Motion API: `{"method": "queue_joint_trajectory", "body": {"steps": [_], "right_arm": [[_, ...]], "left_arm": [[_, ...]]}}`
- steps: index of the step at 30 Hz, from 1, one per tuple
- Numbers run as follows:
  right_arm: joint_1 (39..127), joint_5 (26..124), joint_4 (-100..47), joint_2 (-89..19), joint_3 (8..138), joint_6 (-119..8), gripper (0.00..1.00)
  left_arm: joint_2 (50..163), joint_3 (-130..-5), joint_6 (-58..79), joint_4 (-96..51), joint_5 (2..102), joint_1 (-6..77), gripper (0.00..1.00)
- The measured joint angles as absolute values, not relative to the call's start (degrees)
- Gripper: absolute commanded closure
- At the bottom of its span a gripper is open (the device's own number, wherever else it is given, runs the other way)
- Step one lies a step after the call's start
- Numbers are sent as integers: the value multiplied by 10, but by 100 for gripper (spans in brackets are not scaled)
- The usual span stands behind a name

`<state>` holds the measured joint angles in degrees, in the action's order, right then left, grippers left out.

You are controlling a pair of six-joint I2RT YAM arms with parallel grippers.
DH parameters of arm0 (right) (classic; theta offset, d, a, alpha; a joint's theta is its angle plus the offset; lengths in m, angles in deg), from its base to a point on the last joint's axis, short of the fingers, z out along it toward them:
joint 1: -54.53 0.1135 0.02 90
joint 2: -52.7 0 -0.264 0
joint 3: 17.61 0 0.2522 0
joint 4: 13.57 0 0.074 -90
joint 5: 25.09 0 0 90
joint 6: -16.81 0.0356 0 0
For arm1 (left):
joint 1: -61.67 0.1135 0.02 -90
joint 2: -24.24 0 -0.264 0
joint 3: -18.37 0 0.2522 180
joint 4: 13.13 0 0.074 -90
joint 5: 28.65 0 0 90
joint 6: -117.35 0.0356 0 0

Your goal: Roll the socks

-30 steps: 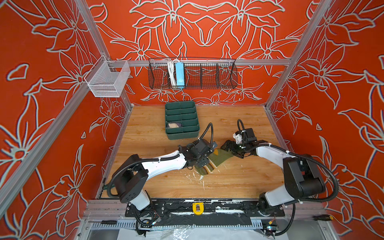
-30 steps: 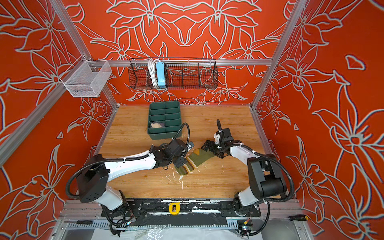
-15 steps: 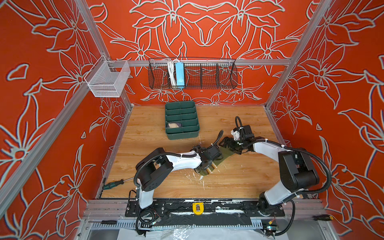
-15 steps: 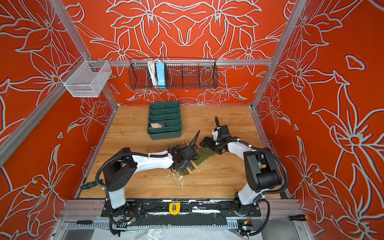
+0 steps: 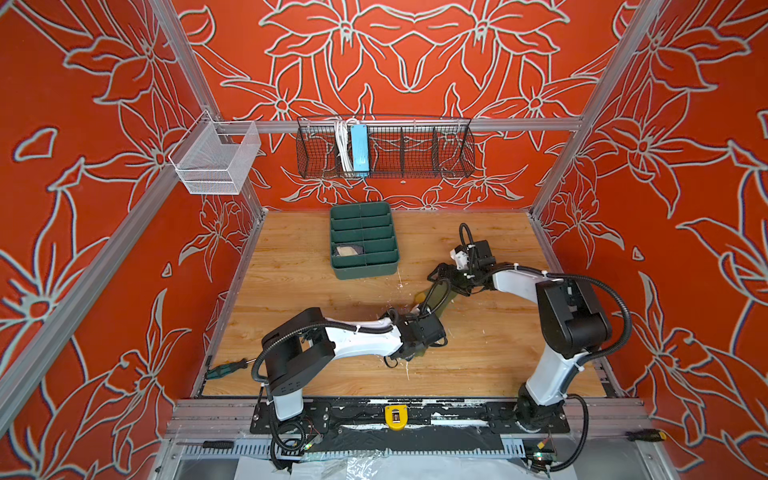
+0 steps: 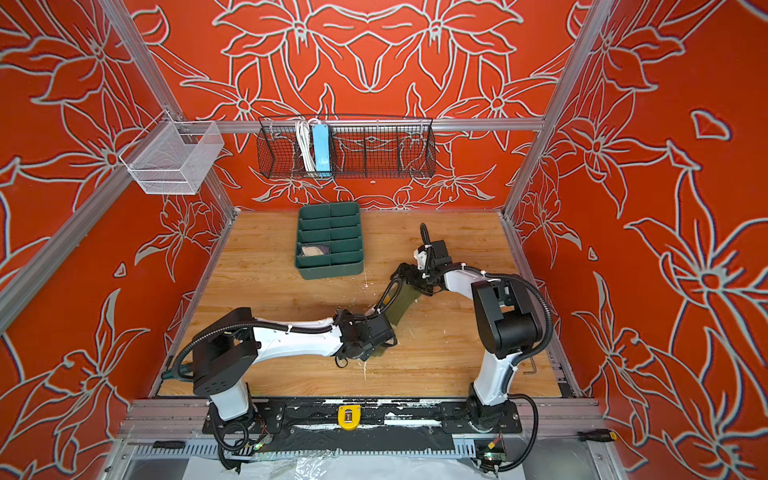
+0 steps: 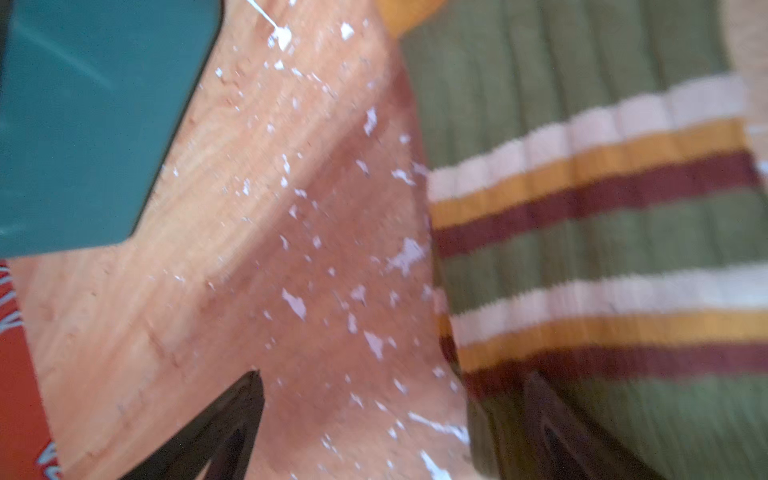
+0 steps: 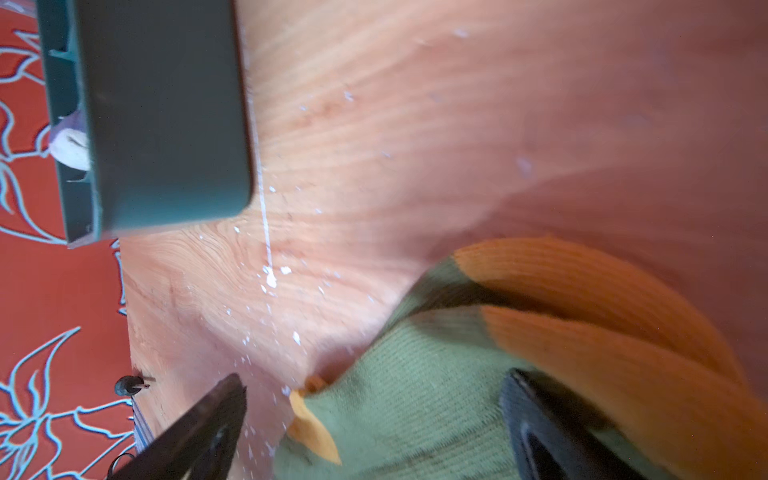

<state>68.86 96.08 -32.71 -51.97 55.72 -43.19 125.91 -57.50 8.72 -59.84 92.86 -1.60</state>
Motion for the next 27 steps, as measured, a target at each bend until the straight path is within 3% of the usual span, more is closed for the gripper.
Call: {"method": "queue_joint_trajectory", "body": {"steps": [17,27], "right_arm": [[745,958,-313,-564,612,-437,2],[745,942,-438,-383,608,-448,2]], "left_arm": [[1242,-569,-36,-564,872,-60,3],[985,-521,-35,-574,987,-59,2]]}}
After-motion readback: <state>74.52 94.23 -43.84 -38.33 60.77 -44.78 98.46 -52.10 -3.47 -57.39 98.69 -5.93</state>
